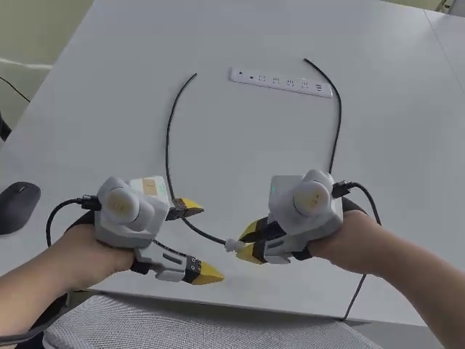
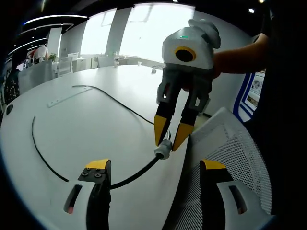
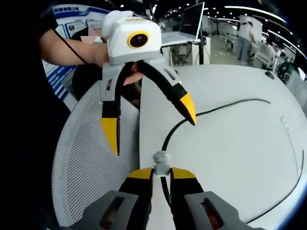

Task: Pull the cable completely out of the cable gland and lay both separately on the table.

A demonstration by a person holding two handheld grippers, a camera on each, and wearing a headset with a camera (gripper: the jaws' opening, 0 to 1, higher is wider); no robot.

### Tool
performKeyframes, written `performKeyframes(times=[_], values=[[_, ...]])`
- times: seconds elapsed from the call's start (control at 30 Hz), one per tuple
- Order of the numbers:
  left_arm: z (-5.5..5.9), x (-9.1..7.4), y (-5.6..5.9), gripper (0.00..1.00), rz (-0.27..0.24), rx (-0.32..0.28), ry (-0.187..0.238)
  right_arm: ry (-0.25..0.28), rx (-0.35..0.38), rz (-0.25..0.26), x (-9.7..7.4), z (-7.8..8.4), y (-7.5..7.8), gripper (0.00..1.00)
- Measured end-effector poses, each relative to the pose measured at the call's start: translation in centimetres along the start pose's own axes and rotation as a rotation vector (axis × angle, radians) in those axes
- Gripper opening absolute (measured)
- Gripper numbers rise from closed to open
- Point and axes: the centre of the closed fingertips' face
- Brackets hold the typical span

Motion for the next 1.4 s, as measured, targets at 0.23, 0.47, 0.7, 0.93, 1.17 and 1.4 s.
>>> performKeyframes(times=[0.23,0.47,0.7,0.93,1.17,1.4], values=[[-0.5,0.5,0.5,0.69,0.025,0.012,0.013,-0.007,-0.034,-0.004,-0.4,-0.4,-0.2,0.07],[-0.9,0.6,1.0,0.57,0.065,0.002,0.035,0.001,-0.072,-0.009,-1.2,-1.1,-0.3,0.07],[-1.1,0.9,1.0,0.50,0.087,-0.001,0.050,-0.010,-0.122,-0.023,-1.3,-1.0,-0.4,0.07],[-1.4,1.2,1.2,0.41,0.112,0.011,0.056,-0.013,-0.147,-0.027,-1.2,-0.8,-0.3,0.07],[-1.4,1.5,1.2,0.29,0.136,0.017,0.046,-0.013,-0.188,-0.027,-1.1,-0.8,-0.2,0.08],[-1.5,1.6,1.5,0.22,0.157,0.018,0.047,-0.016,-0.229,-0.027,-1.1,-0.7,-0.1,0.07]])
Point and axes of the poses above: the centre of the closed fingertips' face, and the gripper's own axes: x roughly forward along the fingers, y roughly to its right, z roughly out of its underside, and after that the axes turned 5 degrees about -x, right-handed
